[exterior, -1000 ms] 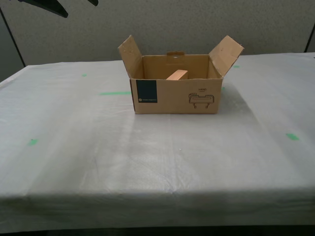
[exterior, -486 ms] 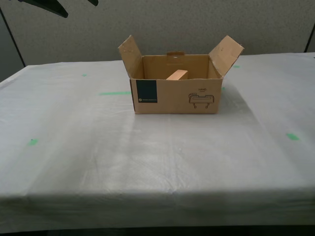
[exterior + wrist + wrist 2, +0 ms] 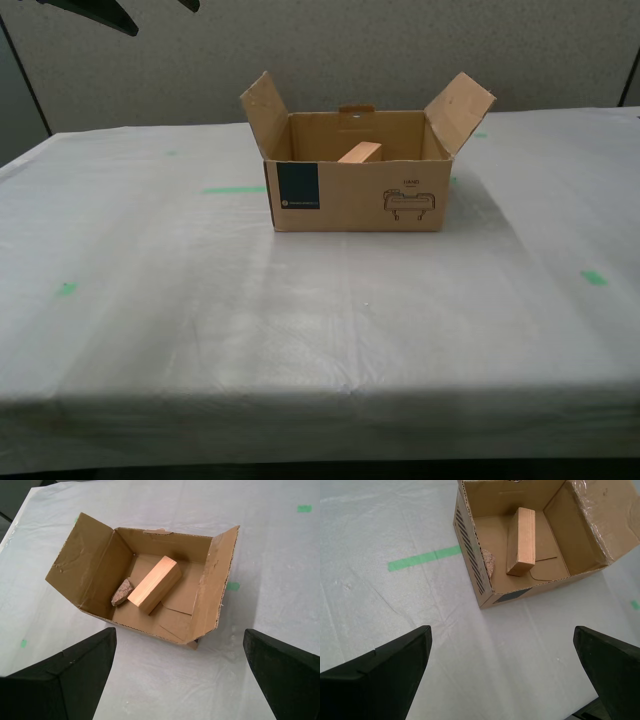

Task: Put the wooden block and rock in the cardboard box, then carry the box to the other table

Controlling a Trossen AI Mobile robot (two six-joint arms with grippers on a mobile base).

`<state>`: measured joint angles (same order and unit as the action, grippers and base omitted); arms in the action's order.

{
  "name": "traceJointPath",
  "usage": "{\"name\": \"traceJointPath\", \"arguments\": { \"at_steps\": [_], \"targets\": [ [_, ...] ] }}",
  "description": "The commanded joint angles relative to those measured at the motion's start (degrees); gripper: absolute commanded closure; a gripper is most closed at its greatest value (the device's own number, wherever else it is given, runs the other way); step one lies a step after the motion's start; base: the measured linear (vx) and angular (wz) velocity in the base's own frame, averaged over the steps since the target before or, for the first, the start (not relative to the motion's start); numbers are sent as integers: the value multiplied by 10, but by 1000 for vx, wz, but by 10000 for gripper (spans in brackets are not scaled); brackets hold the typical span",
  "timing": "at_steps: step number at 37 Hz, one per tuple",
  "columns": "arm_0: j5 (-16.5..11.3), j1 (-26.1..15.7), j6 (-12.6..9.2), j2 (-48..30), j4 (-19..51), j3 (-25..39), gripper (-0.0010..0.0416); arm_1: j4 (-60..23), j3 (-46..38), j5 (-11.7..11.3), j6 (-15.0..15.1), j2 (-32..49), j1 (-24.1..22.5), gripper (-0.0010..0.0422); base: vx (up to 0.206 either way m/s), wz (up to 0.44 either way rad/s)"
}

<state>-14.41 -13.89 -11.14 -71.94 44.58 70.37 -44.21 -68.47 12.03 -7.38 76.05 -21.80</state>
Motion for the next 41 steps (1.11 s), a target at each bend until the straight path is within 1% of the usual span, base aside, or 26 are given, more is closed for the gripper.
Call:
{"name": "traceJointPath", "arguments": {
  "at_steps": [1,41],
  "targets": [
    [2,0,0,0,0,1,53,0,0,-1,-1,0,0,25,0,0],
    [2,0,0,0,0,1,53,0,0,-1,-1,0,0,25,0,0]
  ]
}}
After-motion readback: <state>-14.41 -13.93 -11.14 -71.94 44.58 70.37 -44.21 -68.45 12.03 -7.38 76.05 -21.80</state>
